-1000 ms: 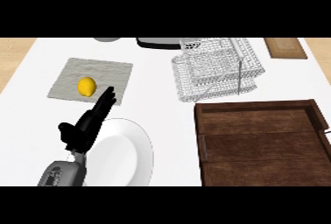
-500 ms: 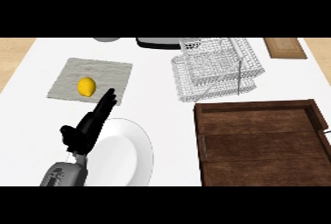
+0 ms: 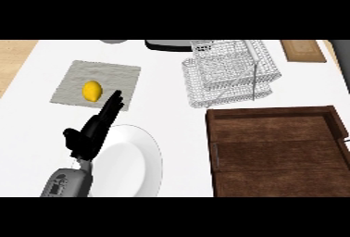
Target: Pick the pear from the tray and place it in the tiered basket
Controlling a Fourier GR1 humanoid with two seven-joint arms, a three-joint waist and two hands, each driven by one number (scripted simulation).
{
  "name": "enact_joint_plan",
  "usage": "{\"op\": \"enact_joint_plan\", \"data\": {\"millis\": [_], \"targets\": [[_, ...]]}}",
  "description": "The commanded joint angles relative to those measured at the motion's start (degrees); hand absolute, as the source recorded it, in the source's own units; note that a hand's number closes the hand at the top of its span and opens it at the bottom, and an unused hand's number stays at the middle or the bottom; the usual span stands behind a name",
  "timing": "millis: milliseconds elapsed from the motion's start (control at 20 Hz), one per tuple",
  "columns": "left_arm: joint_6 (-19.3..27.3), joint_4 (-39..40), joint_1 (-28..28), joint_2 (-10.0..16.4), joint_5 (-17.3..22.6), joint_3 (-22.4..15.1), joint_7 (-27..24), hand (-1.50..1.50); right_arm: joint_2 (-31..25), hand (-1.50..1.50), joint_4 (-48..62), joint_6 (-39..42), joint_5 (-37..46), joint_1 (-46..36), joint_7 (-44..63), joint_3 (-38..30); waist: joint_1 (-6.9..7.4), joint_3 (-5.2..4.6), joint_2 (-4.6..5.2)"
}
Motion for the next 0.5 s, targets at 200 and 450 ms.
{"op": "enact_joint_plan", "data": {"millis": [200, 450], "targets": [[-0.21, 1.87, -0.73, -0.22, -0.68, 0.38, -1.08, 0.00, 5.00, 1.50, 5.32, -4.08, 1.63, -1.12, -2.59, 0.58, -0.17, 0.02, 0.07], [-1.51, 1.69, 1.73, 0.48, -0.56, 0.60, -3.36, 0.00, 8.68, 1.50, 7.48, -3.59, -0.52, -1.90, -1.28, -1.31, -0.14, 0.01, 0.06]]}}
